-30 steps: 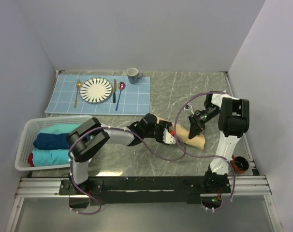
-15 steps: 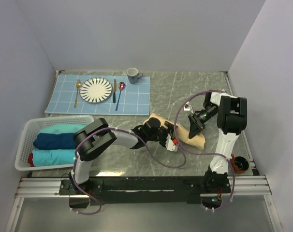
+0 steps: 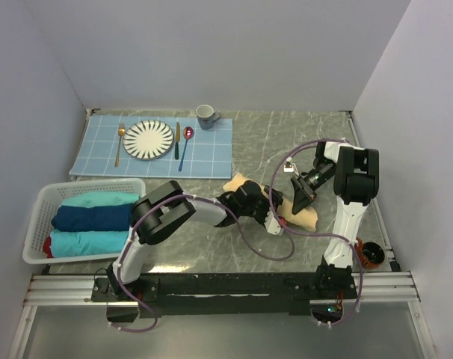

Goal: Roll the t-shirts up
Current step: Pick up the T-shirt from the center of the board.

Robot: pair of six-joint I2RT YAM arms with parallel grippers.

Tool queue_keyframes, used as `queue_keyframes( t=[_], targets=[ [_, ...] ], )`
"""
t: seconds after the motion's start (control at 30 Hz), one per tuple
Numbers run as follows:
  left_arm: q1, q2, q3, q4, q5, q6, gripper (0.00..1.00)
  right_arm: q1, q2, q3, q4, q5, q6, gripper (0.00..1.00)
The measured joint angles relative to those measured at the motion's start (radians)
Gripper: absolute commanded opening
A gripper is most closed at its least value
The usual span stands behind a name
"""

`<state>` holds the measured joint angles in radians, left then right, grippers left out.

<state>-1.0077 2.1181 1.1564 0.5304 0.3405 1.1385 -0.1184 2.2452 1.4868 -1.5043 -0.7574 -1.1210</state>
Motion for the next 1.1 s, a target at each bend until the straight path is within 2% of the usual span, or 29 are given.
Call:
queue_keyframes(
  t=[0.17, 0.33, 0.37, 0.43, 0.47, 0.53, 0.6, 0.77, 0.87, 0.9, 0.93, 1.0, 1.1],
  targets=[
    [0.002, 0.01, 0.063, -0.112, 0.001, 0.033, 0.71, 0.0, 0.029, 0.025, -0.027, 0.0, 0.001, 0.27],
    [0.021, 0.058, 0.273, -0.43, 0.049, 0.044, 0.63, -0.006, 0.035, 0.032, -0.035, 0.0, 0.002, 0.27],
    [0.024, 0.067, 0.299, -0.468, 0.058, 0.045, 0.61, -0.008, 0.035, 0.033, -0.035, -0.001, 0.003, 0.36],
    [0.029, 0.076, 0.33, -0.526, 0.071, 0.054, 0.55, -0.016, 0.035, 0.033, -0.035, -0.006, 0.003, 0.44],
    [0.029, 0.079, 0.343, -0.556, 0.073, 0.058, 0.52, -0.019, 0.035, 0.032, -0.035, -0.012, 0.002, 0.56],
    [0.032, 0.089, 0.369, -0.6, 0.076, 0.063, 0.45, -0.034, 0.029, 0.029, -0.035, -0.03, -0.002, 1.0],
    [0.037, 0.102, 0.402, -0.651, 0.081, 0.074, 0.35, -0.065, 0.003, 0.021, -0.04, -0.076, 0.0, 1.0],
    [0.057, 0.127, 0.482, -0.784, 0.116, 0.098, 0.24, -0.209, -0.159, -0.014, 0.093, -0.145, 0.008, 1.0],
    [0.087, 0.188, 0.635, -0.95, 0.184, 0.066, 0.16, -0.282, -0.301, -0.075, 0.136, -0.174, 0.016, 1.0],
    [0.101, 0.232, 0.73, -1.032, 0.221, 0.035, 0.08, -0.294, -0.354, -0.098, 0.143, -0.179, 0.019, 1.0],
    [0.115, 0.269, 0.802, -1.084, 0.247, 0.008, 0.03, -0.299, -0.403, -0.116, 0.145, -0.18, 0.021, 1.0],
    [0.148, 0.352, 0.966, -1.205, 0.311, -0.058, 0.01, -0.298, -0.481, -0.143, 0.145, -0.184, 0.024, 1.0],
    [0.192, 0.385, 1.026, -1.259, 0.367, -0.147, 0.01, -0.299, -0.529, -0.165, 0.144, -0.187, 0.026, 1.0]
  ],
)
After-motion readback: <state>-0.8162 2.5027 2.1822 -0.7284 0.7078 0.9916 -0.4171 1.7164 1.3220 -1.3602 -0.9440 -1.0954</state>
